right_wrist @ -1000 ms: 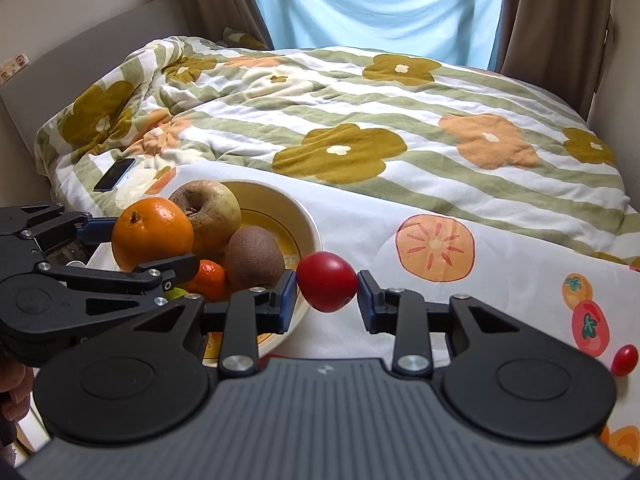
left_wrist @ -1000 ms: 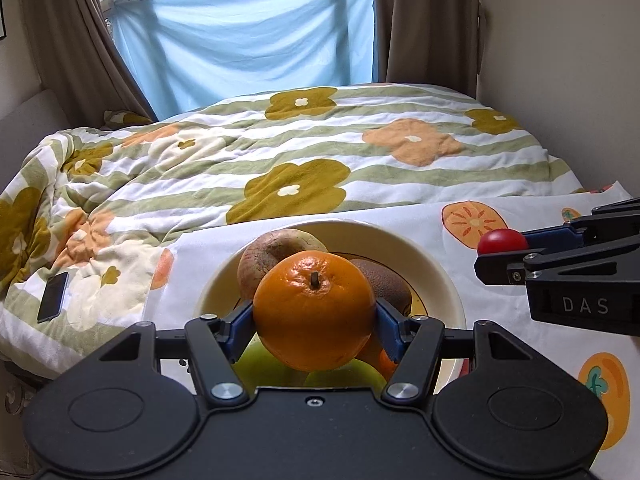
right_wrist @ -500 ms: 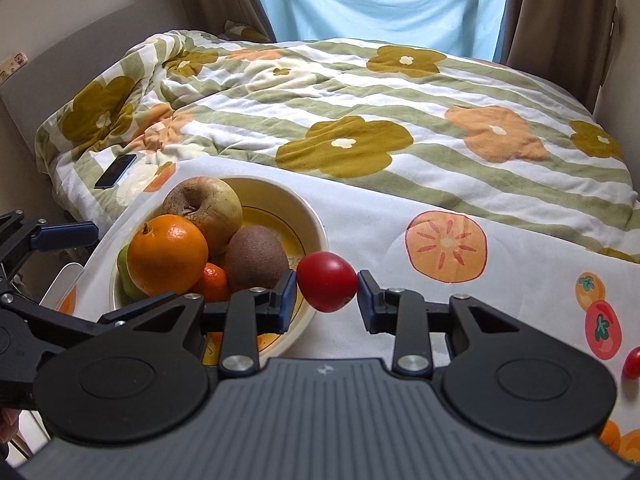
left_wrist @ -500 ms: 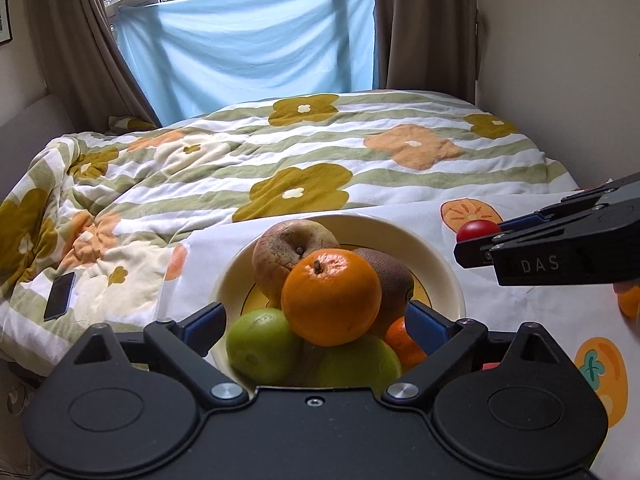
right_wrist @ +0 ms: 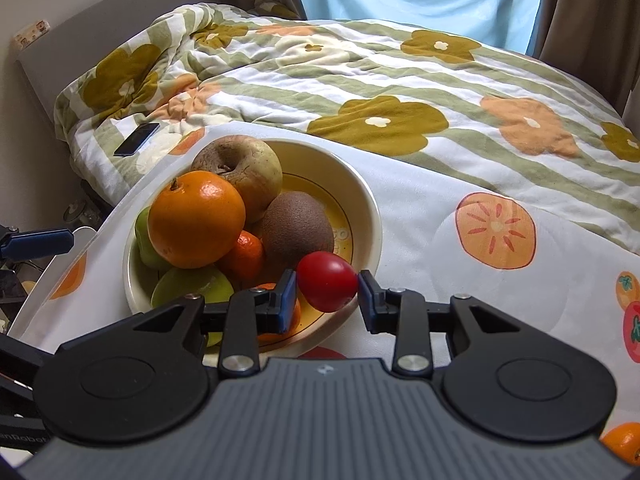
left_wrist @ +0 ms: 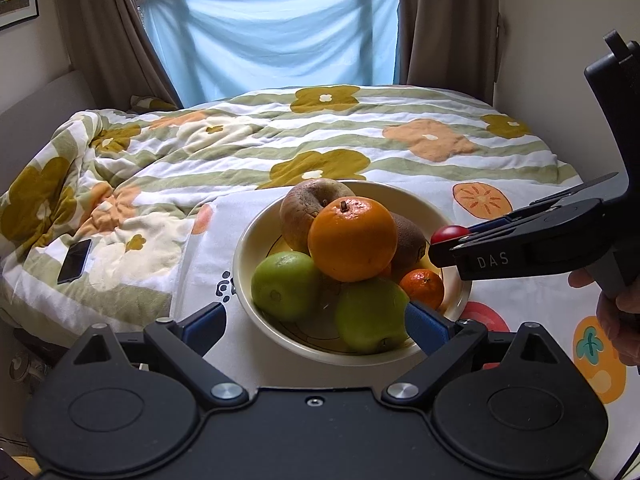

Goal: Organize fruits
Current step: 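Release the orange and tomato into the bowl with both tools, then withdraw both tools toward the last orange and tomato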

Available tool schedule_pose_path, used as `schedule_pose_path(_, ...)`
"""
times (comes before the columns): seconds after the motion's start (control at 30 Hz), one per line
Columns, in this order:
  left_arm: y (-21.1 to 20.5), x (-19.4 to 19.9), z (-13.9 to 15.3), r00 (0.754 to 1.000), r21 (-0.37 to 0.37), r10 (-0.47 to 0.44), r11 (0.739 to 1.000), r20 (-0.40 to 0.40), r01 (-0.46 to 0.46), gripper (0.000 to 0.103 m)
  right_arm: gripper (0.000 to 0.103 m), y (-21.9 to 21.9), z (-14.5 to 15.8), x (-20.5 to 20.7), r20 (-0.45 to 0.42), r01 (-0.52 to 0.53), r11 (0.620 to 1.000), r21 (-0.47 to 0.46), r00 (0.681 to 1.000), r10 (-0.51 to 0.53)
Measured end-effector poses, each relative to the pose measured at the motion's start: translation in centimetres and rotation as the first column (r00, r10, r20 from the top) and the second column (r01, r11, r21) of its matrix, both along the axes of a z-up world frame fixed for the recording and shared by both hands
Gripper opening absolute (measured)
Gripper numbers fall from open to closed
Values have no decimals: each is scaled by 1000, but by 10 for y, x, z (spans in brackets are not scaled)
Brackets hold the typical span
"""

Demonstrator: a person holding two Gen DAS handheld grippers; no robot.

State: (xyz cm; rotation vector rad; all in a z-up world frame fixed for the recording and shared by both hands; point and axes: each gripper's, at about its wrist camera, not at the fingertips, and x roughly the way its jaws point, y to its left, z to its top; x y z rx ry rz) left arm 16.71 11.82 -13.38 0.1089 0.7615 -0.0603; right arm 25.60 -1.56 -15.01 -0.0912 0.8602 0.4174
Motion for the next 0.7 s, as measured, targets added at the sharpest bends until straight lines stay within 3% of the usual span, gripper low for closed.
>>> schedule_pose_path(0.03,0,-1,0,1000,1,3,1000,2,-3,98,63,0,1,-1,6,-4,1000,-4,1000,4)
schedule_pose_path(0.1,0,-4,1,1000,1,10,1000,6,-10,98,95,0,5,-6,36,17,1000,-19,999,-16)
schedule_pose_path(0.13,-1,-5,1,1000,1,12,1000,5,-12,98,99,-2,6,-8,46,15,1000,-16,999,-14)
schedule_pose_path(0.33,-8,-16,6,1000,-11,25,1000,10,-25,98,99,-13,16,-22,58,25,1000,-17,998,-24)
schedule_pose_path(0.7,-45,-55,34,997,6,52,999,54,-53,98,103,-59,61,-80,133,66,998,-6,989,-65)
